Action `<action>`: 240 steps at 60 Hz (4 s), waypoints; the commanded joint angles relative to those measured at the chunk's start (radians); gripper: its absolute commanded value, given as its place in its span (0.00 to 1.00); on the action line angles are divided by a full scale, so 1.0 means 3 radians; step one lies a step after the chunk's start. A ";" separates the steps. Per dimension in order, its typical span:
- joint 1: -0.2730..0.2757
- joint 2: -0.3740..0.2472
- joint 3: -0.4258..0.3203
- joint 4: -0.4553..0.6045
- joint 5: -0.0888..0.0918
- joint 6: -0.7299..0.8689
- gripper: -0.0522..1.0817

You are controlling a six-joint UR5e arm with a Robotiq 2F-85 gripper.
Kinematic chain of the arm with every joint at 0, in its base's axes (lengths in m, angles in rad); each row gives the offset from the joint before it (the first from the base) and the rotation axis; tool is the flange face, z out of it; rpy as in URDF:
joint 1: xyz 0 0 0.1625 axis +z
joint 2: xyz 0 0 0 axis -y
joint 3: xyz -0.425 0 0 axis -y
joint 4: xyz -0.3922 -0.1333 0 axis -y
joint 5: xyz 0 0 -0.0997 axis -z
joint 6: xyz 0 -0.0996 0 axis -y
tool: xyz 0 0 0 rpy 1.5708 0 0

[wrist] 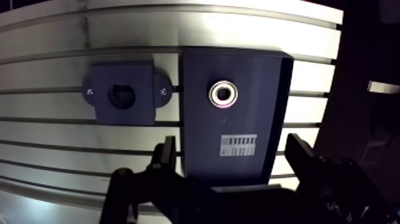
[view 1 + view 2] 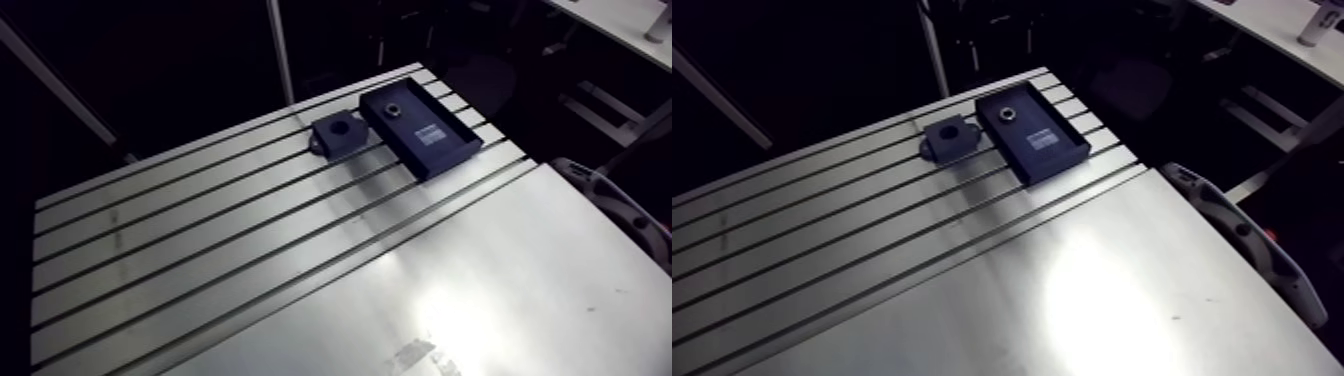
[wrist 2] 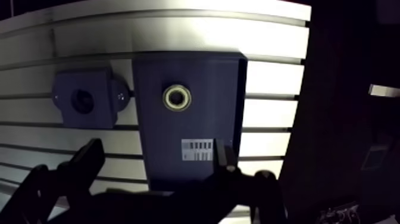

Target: Pick up the bearing and press it into the housing until flush.

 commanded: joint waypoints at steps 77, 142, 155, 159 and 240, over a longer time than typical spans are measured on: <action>-0.0049 0.0330 0.0193 -0.0441 -0.0023 0.0102 0.33; -0.0023 0.0397 0.0214 -0.0529 -0.0029 0.0107 0.40; -0.0023 0.0407 0.0219 -0.0530 -0.0029 0.0107 0.40; -0.0023 0.0407 0.0219 -0.0530 -0.0029 0.0107 0.40; -0.0023 0.0444 0.0209 -0.0535 -0.0034 0.0107 0.49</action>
